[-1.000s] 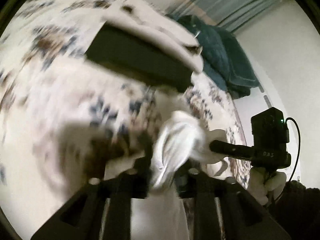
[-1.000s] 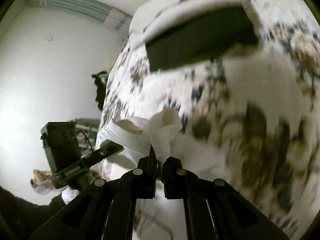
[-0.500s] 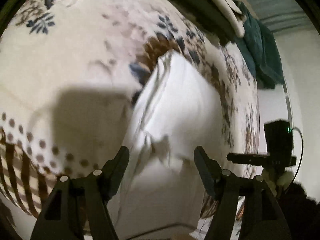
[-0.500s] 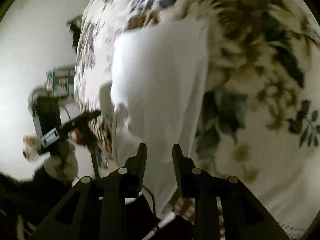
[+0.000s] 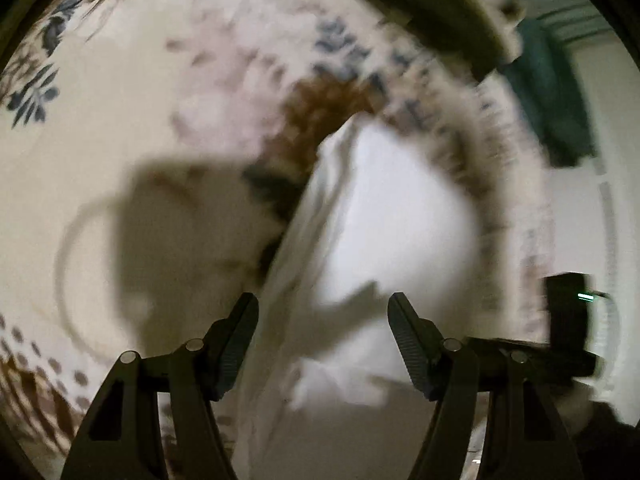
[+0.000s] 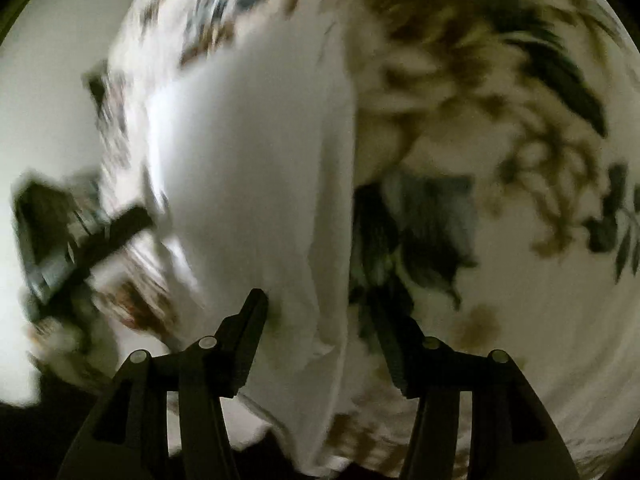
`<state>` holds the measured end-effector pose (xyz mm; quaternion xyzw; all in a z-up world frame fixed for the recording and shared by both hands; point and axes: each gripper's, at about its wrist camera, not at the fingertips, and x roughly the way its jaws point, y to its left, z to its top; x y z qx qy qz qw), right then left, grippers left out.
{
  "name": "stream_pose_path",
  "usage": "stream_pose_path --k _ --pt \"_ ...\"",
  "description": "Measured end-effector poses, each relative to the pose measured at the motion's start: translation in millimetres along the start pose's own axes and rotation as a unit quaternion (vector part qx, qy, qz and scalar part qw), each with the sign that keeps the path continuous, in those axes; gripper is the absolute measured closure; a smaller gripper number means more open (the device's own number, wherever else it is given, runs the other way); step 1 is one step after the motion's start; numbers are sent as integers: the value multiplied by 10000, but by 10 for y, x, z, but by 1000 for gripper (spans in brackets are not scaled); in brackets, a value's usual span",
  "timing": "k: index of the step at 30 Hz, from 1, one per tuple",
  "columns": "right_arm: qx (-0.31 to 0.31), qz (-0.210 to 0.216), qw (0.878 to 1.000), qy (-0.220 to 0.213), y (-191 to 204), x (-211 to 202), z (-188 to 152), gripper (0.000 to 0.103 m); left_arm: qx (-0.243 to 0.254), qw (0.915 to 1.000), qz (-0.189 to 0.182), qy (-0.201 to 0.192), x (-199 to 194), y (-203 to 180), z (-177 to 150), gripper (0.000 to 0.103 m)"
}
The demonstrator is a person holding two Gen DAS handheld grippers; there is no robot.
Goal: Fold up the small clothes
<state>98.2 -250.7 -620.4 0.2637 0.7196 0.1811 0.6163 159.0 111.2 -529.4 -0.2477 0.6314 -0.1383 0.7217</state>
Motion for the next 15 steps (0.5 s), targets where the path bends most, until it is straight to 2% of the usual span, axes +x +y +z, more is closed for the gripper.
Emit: stream_pose_path --k 2,5,6,8,10,12,14,15 --pt "349 351 9981 -368 -188 -179 133 45 -51 9992 -358 -166 -82 58 137 35" --pt "823 1024 9882 -787 -476 -289 461 34 -212 9954 -886 -284 19 158 437 33" --pt "979 1275 9836 -819 -557 -257 569 34 -281 9927 -1155 -206 136 192 552 33" --pt "1249 1787 9734 -704 -691 -129 760 34 -343 9888 -1454 -34 389 199 717 33" --pt "1367 2310 9619 -515 -743 14 881 34 -216 9871 -1573 196 655 148 844 33" --pt "1274 2360 9624 -425 -750 114 967 34 -45 9861 -1649 221 728 66 848 33" --pt "1117 2328 9651 -445 -719 138 1007 36 151 9863 -1644 70 721 -34 839 36" --pt "1059 2326 9654 -518 -705 129 1021 41 262 9868 -1597 -49 703 -78 826 45"
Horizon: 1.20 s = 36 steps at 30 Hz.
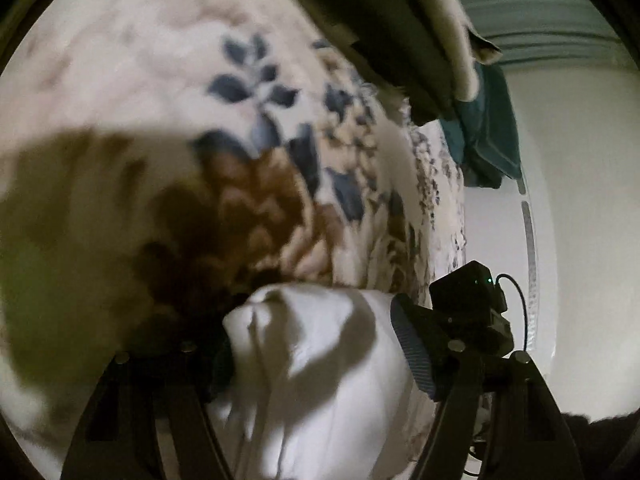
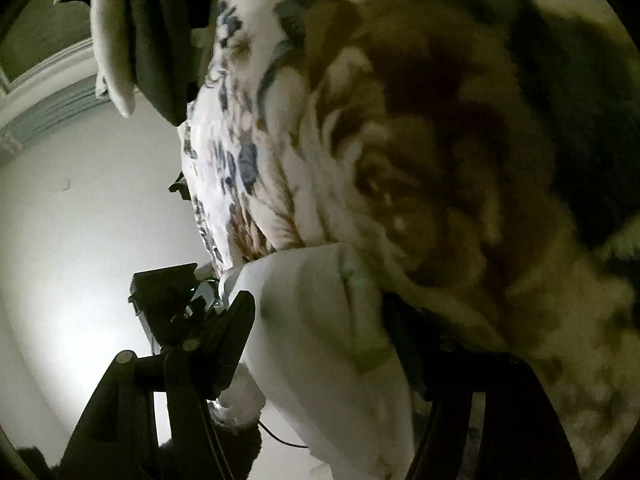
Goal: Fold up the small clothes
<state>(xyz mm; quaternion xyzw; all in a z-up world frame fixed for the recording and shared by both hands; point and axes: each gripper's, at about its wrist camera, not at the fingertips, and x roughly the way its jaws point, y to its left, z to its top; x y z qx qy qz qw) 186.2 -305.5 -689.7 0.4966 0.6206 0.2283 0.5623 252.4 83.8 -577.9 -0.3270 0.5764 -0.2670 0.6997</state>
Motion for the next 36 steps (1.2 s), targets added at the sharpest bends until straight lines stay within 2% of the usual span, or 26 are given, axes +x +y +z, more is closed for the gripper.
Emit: stream_pose_path --k 1,2,6,10,12,14,16,17,19,20,21,22,25,28,32,36 --pt "-87 -78 9999 -62 11 -7 -14 65 83 9999 139 -43 -9 -33 -3 80" --pt "-139 -184 9997 -89 25 -24 -12 77 171 9995 270 -39 -1 -65 3 84" --pt "-423 -527 9974 -260 252 160 -32 86 371 9980 500 -141 -25 -222 114 86" --pt "-694 -741 9927 -657 728 91 196 87 498 9973 495 -220 -56 -316 518 87" --pt "-815 -827 9896 -852 945 98 474 87 635 9961 551 -278 -6 -363 860 86" --pt "-863 -1101 9860 -904 1094 156 791 86 764 9939 774 -185 112 -387 1136 79" --pt "-707 -1509 9834 -723 1106 254 1035 79 754 9902 1165 -171 156 -391 1373 76" --pt "-603 -1748 9809 -596 1088 297 1087 74 718 9904 1173 -165 131 -381 1410 74" --pt "-601 -1735 9818 -476 1091 292 1018 61 638 9919 1078 -227 -42 -335 1379 63" --pt "-658 -1680 9826 -445 1084 243 909 47 580 9927 1022 -274 -132 -309 1334 53" --pt "-667 -1660 9830 -404 1068 210 816 41 472 9941 924 -322 -271 -256 1227 49" --pt "-613 -1621 9844 -302 1011 150 633 41 358 9950 865 -341 -420 -190 1078 41" --pt "-428 -1441 9886 -38 752 9 130 41 107 9954 906 -297 -746 -3 549 40" --pt "-103 -1527 9879 239 409 -97 -532 41 -279 9936 1092 -87 -996 196 -188 40" --pt "239 -1679 9838 584 35 -58 -1217 41 -812 9884 1246 314 -1093 444 -1046 40" --pt "565 -1530 9832 817 -258 123 -1657 41 -1254 9855 1039 480 -1018 579 -1614 40"
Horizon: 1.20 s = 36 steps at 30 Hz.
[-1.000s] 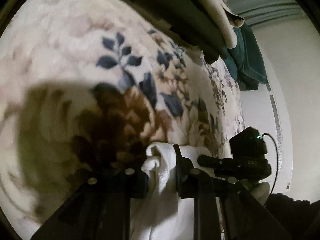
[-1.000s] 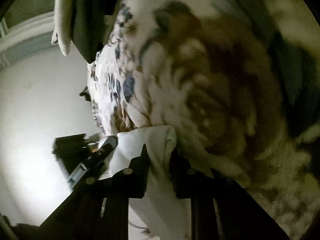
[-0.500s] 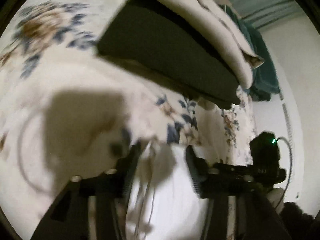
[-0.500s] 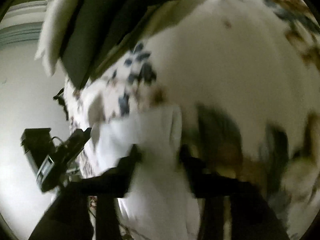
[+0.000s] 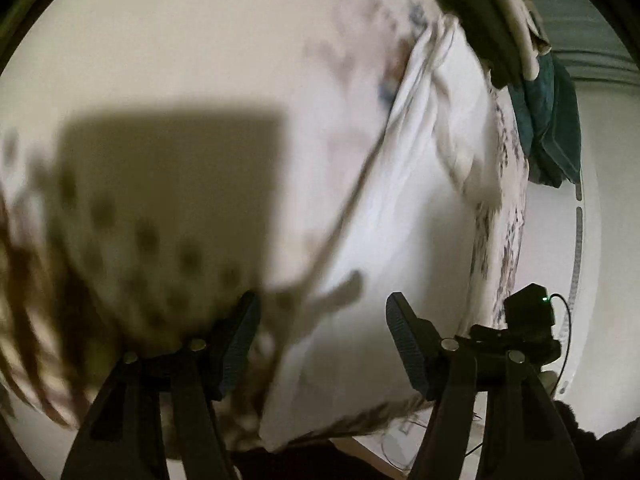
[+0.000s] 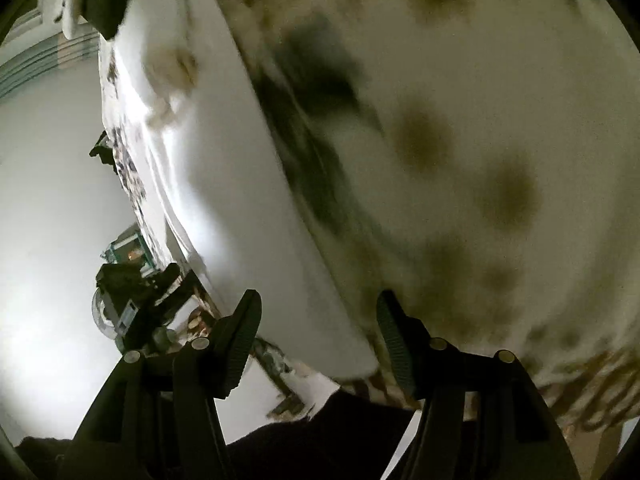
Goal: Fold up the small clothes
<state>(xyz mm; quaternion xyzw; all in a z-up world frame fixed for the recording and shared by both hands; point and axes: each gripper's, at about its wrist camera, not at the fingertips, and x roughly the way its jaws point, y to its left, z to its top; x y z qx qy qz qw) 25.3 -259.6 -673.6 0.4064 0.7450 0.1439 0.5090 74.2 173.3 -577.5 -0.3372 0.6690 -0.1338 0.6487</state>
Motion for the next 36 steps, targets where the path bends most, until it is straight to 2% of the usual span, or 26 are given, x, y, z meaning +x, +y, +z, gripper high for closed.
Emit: stream_pose_path --k 4,7,8,9,10,11,13,15,18,21,23,27,32,36 --pt "49 250 9996 90 -63 316 -181 41 72 9999 -72 133 178 -75 -202 40" --pt "268 559 9980 -133 -70 379 -188 45 227 9997 -1 -21 236 -216 -324 42" --pt "348 678 9968 -254 -57 391 -194 69 286 9995 49 -87 231 -257 -360 45" --pt "398 749 9959 -322 -44 394 -202 90 357 9992 147 -137 228 -304 -391 55" --pt "430 809 9952 -351 -29 391 -189 90 396 9990 175 -142 234 -336 -406 92" --pt "450 856 9943 -448 13 360 -200 93 340 9991 226 -122 240 -348 -412 99" --pt "424 880 9935 -581 72 315 -239 94 123 9997 5 -212 200 -326 -402 99" --pt "375 923 9928 -659 116 215 -255 95 -168 9988 -372 -254 125 -268 -400 99" --pt "369 1078 9909 -720 223 131 -273 95 -523 9947 -806 -360 3 -168 -377 99" --pt "466 1346 9867 -788 252 -35 -287 95 -764 9878 -1250 -519 -138 -255 -257 99" --pt "431 1486 9841 -870 247 -159 -223 95 -677 9862 -1376 -621 -139 -442 -98 99" --pt "333 1653 9789 -1151 506 -385 38 95 -374 9860 -1417 -793 -167 -724 340 99" --pt "185 1816 9718 -1496 804 -725 604 95 -154 9837 -1501 -978 -149 -1025 895 99" --pt "25 1658 9716 -1690 1209 -901 1127 95 -50 9831 -1484 -1071 -92 -1299 1383 98"
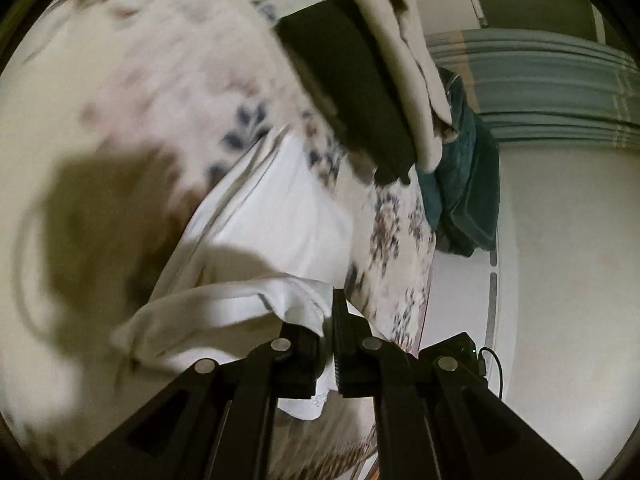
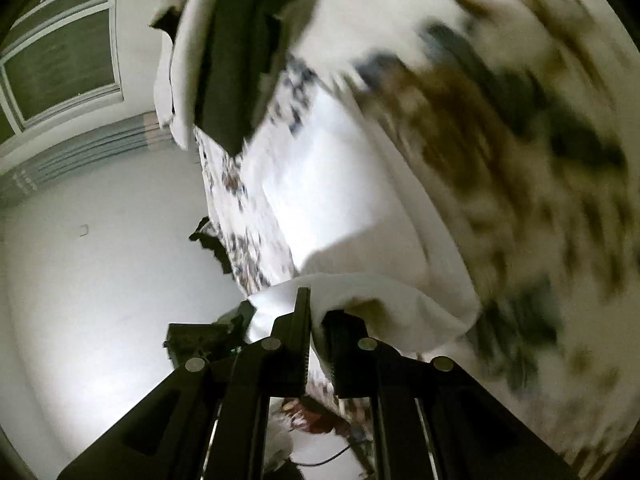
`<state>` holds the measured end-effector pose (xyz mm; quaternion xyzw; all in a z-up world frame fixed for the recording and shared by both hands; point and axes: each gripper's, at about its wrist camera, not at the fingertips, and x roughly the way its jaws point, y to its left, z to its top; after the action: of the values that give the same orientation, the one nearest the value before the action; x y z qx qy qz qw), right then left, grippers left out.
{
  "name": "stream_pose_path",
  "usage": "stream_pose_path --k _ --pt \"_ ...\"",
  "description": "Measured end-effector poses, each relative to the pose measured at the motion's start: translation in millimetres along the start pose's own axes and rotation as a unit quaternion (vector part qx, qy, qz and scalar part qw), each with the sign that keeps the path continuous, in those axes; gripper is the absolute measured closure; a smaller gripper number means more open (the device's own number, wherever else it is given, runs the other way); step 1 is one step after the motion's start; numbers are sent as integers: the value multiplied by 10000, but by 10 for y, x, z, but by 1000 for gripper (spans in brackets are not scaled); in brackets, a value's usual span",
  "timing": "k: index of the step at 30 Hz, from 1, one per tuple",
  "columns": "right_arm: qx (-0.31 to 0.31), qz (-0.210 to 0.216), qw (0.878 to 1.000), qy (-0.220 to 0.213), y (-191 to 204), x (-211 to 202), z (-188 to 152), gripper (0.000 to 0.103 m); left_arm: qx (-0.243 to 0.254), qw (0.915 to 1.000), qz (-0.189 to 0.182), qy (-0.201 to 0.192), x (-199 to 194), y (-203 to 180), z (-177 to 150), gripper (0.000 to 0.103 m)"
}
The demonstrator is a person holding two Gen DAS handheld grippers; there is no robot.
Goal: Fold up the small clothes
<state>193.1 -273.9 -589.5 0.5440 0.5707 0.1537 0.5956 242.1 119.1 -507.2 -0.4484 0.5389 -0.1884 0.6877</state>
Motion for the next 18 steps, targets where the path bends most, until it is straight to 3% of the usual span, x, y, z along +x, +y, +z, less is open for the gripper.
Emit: stream_pose_path --k 4,6,7,8,9,10,14,18 --pt "-65 -3 9999 -94 298 141 506 94 -151 9999 48 -57 234 -92 500 91" --pt "-34 134 9998 -135 413 186 744 85 -177 9996 18 -204 303 -131 719 67" --pt "-7 198 9997 -151 390 144 813 76 -186 9995 -17 -268 312 -134 789 39" --pt "46 322 9991 -253 436 147 936 50 -240 9990 -44 -381 307 -112 876 32" --pt "43 459 9983 -362 445 122 1002 28 -307 9985 -59 -447 305 -88 938 32" --pt "28 525 9977 -435 434 97 1052 25 -384 9982 -105 -450 305 -45 991 32" --pt "-82 98 9986 -521 361 7 1111 25 -233 9982 209 -509 227 46 1054 32" --pt "-752 -532 9950 -378 277 24 901 25 74 9963 634 -578 37 186 925 32"
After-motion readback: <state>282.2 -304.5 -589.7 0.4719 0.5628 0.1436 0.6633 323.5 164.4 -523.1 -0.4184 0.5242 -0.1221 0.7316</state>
